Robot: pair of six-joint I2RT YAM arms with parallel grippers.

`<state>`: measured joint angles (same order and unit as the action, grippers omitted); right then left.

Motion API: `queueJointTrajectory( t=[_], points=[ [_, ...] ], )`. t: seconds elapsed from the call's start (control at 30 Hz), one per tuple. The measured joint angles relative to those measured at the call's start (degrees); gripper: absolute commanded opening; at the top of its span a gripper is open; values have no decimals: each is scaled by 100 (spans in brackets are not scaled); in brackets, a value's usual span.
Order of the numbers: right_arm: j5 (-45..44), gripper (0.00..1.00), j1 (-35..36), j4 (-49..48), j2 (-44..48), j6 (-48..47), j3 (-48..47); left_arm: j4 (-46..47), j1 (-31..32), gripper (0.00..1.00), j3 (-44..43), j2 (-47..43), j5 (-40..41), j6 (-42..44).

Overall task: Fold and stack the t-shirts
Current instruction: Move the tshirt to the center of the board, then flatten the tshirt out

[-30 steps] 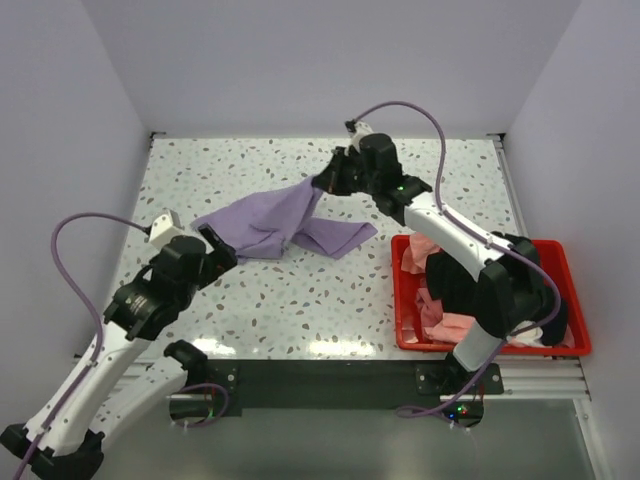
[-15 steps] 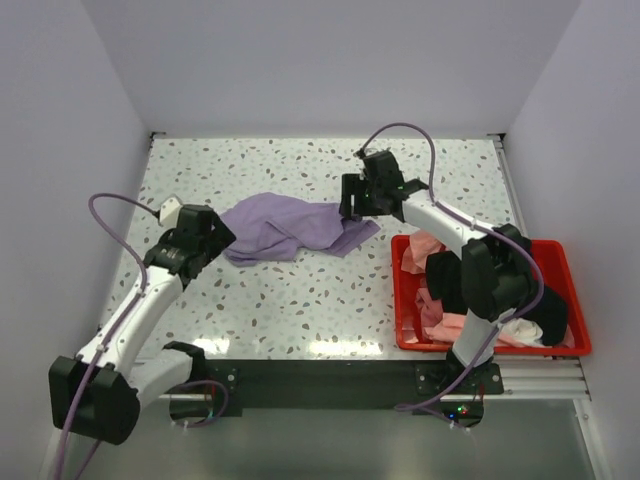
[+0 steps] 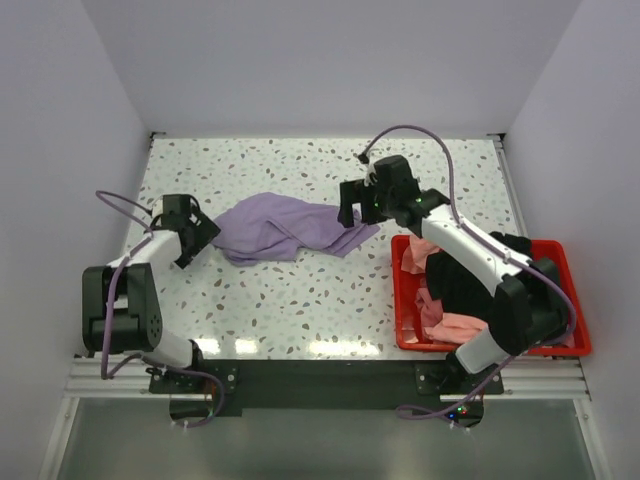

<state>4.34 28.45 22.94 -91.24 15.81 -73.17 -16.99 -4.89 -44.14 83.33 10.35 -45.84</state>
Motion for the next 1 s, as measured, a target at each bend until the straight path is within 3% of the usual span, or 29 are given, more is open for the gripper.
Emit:
queueJointTrajectory(
  t=[0.13, 0.27, 0.57, 0.67, 0.77, 0.8, 1.0],
  points=[
    [-26, 99, 426, 22, 553, -131, 485, 223, 0, 85, -271, 542, -153, 197],
    [120, 99, 789, -2, 839, -162, 1058, 286, -7, 82, -660, 986, -107, 334],
    [184, 99, 1163, -94, 916, -39, 1648, 496, -35, 66, -1086, 1550, -48, 498],
    [170, 98, 1185, -164, 916, 37, 1655, 614, -37, 50, -1167, 1679, -90, 560],
    [70, 99, 1207, -175, 914, 133, 1655, 890, -48, 19, -1213, 1827, -352, 638],
    [17, 99, 1209, -175, 914, 164, 1655, 990, -55, 0, -1209, 1867, -505, 664],
    [-236, 95, 1244, -175, 520, 452, 1519, 1517, -70, 0, -903, 1803, -1067, 802]
  ],
)
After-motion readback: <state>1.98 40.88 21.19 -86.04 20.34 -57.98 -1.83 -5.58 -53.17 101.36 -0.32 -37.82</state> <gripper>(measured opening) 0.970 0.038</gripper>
